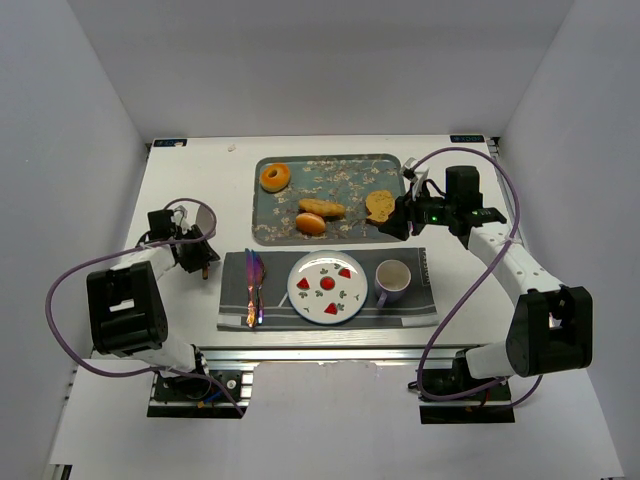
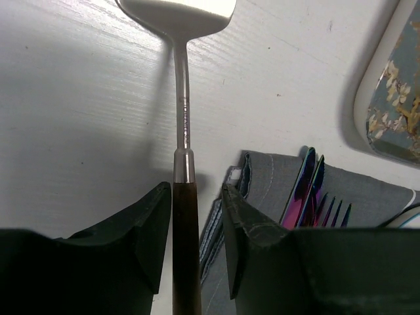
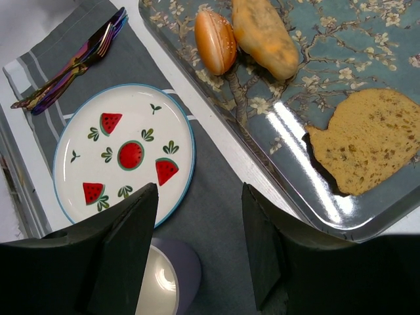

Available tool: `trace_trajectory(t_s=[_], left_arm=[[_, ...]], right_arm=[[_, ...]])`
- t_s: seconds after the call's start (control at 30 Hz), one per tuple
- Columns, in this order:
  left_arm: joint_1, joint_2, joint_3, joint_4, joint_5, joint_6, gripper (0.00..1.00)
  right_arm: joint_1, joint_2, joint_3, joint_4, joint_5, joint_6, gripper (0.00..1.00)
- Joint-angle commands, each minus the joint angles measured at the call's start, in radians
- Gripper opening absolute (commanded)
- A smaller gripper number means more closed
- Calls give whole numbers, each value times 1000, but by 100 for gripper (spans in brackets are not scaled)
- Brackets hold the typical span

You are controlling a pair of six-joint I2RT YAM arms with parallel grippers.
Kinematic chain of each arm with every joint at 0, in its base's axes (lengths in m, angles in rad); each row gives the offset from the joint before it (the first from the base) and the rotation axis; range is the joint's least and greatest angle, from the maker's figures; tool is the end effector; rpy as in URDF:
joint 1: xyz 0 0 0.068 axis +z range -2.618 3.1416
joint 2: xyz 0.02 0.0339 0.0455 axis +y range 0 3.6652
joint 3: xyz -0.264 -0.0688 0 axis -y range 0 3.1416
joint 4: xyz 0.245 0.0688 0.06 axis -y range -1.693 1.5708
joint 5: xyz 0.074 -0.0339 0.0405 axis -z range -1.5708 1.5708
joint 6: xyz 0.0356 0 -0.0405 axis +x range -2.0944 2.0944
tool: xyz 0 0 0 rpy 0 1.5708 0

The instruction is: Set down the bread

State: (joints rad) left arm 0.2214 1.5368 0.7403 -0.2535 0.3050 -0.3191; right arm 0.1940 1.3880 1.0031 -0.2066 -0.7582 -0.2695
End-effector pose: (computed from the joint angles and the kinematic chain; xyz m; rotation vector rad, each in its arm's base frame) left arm 0.2745 0.0508 0.1505 -0.5925 2.5383 -0.4337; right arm 0.2941 0.0827 0.2810 -0.8849 1.8750 0.7666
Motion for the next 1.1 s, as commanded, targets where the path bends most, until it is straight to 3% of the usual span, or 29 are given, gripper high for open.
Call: trace_trajectory(t_s=[0.0, 0.43, 0.67, 0.7, 0.8, 1.07], left_arm=[[13, -4, -13, 45, 54, -3, 47], [42, -23, -62, 71, 128, -26, 40], [52, -40, -53, 51, 135, -31, 22], [52, -43, -50, 48, 137, -32, 14], [52, -56, -41, 36, 143, -43, 4], [32, -158, 115, -36, 249, -112, 0]], right_arm=[[1, -23, 14, 18, 5, -17, 60], [-1, -21, 28, 16, 7, -22, 60], [-1, -30, 20, 15, 7, -22, 60], [1, -32, 19, 16, 8, -22, 60], [-1, -38, 12, 16, 8, -22, 60], [-1, -52, 5, 18, 14, -19, 59]])
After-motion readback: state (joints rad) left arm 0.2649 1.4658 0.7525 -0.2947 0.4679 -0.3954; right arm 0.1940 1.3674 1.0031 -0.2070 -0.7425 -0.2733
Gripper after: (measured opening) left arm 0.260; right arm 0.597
